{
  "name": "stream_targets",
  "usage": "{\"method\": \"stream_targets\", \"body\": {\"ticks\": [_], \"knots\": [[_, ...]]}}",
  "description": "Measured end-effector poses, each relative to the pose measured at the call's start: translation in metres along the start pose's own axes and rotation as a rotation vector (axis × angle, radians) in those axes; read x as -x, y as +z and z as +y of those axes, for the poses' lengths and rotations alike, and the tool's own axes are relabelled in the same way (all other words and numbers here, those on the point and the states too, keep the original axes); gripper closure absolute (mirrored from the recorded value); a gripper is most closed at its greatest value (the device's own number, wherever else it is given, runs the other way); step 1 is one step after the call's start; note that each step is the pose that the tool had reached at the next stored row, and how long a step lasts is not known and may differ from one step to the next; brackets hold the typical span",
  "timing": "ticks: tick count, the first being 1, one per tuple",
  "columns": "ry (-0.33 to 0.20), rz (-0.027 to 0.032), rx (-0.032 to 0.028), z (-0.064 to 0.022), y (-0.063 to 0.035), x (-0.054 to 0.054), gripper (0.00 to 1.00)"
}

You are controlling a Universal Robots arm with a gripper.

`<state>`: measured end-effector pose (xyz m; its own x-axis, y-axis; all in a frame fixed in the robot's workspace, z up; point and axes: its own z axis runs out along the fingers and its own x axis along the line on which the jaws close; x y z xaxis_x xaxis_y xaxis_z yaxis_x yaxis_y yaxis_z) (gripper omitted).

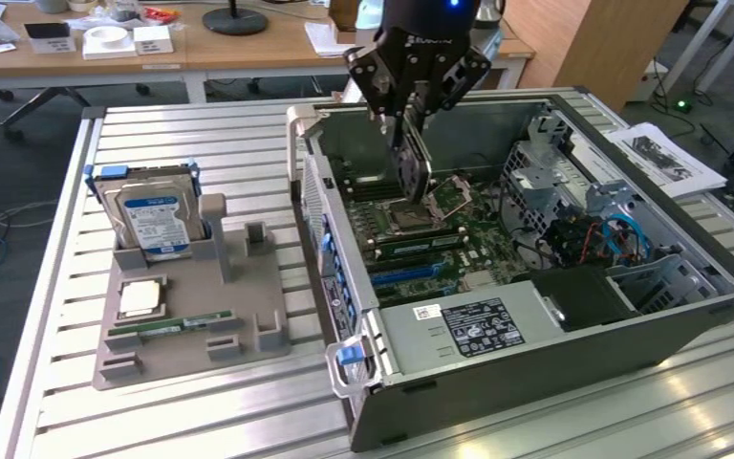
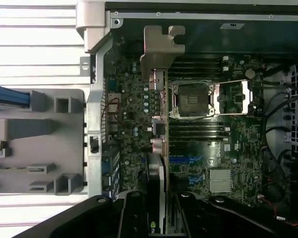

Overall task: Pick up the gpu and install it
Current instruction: 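Pick up the gpu and move the gpu toward the slot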

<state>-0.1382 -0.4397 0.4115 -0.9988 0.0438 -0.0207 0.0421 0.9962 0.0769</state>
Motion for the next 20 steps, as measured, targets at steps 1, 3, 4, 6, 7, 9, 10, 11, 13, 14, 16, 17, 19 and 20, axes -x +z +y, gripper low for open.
{"method": "stream_targets", "body": {"ticks": [1,3,4,6,7,9,10,11,13,14,16,17,19,20], "knots": [[0.000,0.0000,0.0007,0.0002,0.0001,0.003,0.73],[0.000,0.0001,0.0020,0.0006,0.0002,0.008,0.73],[0.000,0.0001,0.0026,0.0009,0.0003,0.010,0.73],[0.000,0.0001,0.0039,0.0013,0.0005,0.016,0.73],[0.000,0.0002,0.0045,0.0015,0.0005,0.018,0.73],[0.000,0.0003,0.0059,0.0019,0.0006,0.024,0.73],[0.000,0.0003,0.0065,0.0021,0.0007,0.026,0.73],[0.000,0.0003,0.0072,0.0023,0.0008,0.028,0.73],[0.000,0.0003,0.0083,0.0027,0.0009,0.033,0.73],[0.000,0.0003,0.0090,0.0028,0.0010,0.036,0.73],[0.000,0.0004,0.0101,0.0032,0.0011,0.041,0.73],[0.000,0.0004,0.0108,0.0034,0.0012,0.043,0.73],[0.000,0.0005,0.0120,0.0038,0.0013,0.048,0.73],[0.000,0.0005,0.0125,0.0040,0.0014,0.050,0.73]]}}
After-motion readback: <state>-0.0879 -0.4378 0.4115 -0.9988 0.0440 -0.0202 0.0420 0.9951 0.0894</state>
